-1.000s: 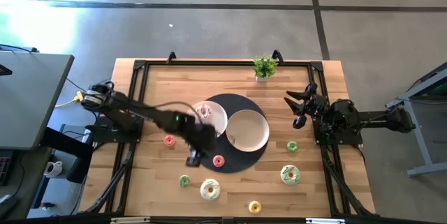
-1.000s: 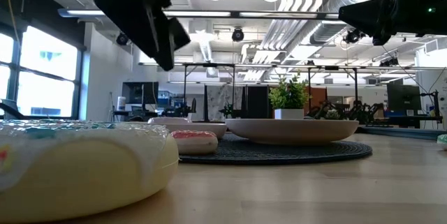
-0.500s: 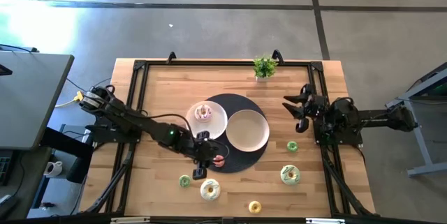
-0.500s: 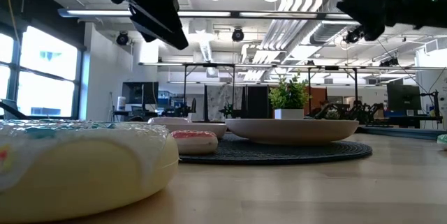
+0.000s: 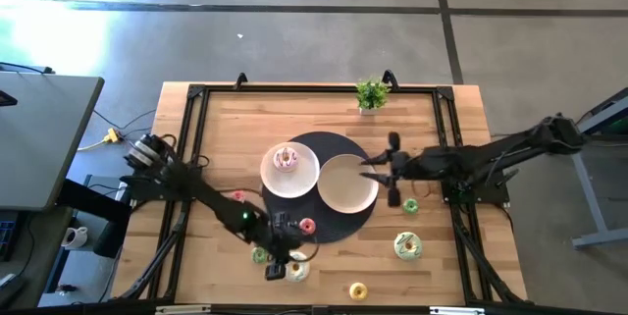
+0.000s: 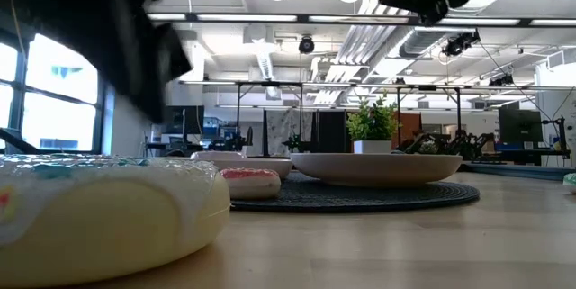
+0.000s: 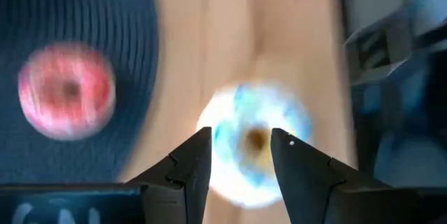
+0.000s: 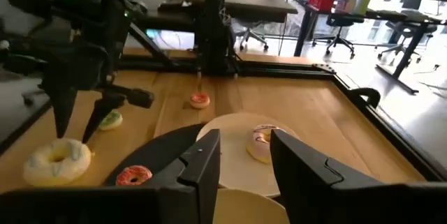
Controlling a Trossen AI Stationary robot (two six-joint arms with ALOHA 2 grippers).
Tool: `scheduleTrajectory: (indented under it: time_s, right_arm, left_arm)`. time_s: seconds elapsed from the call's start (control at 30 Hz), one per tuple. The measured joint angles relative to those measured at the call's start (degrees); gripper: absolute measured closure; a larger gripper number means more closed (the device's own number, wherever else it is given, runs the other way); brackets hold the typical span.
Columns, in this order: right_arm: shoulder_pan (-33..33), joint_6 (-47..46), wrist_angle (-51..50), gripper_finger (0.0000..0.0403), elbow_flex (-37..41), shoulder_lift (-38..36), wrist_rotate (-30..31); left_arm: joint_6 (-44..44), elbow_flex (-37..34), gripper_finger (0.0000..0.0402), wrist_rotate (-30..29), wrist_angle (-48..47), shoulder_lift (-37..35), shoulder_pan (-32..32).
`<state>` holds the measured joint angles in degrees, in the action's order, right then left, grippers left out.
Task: Pick & Place donuts
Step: Put the large white donut on the white plate
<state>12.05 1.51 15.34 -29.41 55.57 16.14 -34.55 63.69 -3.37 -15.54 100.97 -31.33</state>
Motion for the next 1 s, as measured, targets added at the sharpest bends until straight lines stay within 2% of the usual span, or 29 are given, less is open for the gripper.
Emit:
scheduleTrajectory:
  time_s: [0.27,0.5,0.67,0.83,1.0]
  right_arm:
    - [2.0,4.3,-0.1,0.0279,-7.2,11.0,0.8]
    - [1.8,6.6,-0.1,0.0279,-8.2,13.1,0.9]
    - [1.8,8.7,0.0,0.0279,-8.2,12.7,0.9]
    - [1.8,9.5,-0.1,0.0279,-8.2,12.6,2.3]
    - [1.8,8.6,0.0,0.0279,-8.2,12.6,2.4]
  left_arm:
    - [-6.5,0.2,0.0257,-1.4,2.6,5.3,-1.4]
    - [-7.7,0.2,0.0263,-2.4,3.0,7.8,-1.4]
    - [-7.4,0.2,0.0313,-3.2,2.4,6.9,-1.4]
    - [-11.8,0.1,0.0373,-5.1,0.4,3.0,0.2]
    - [-14.7,0.2,0.0396,-8.7,-8.7,-2.7,4.6]
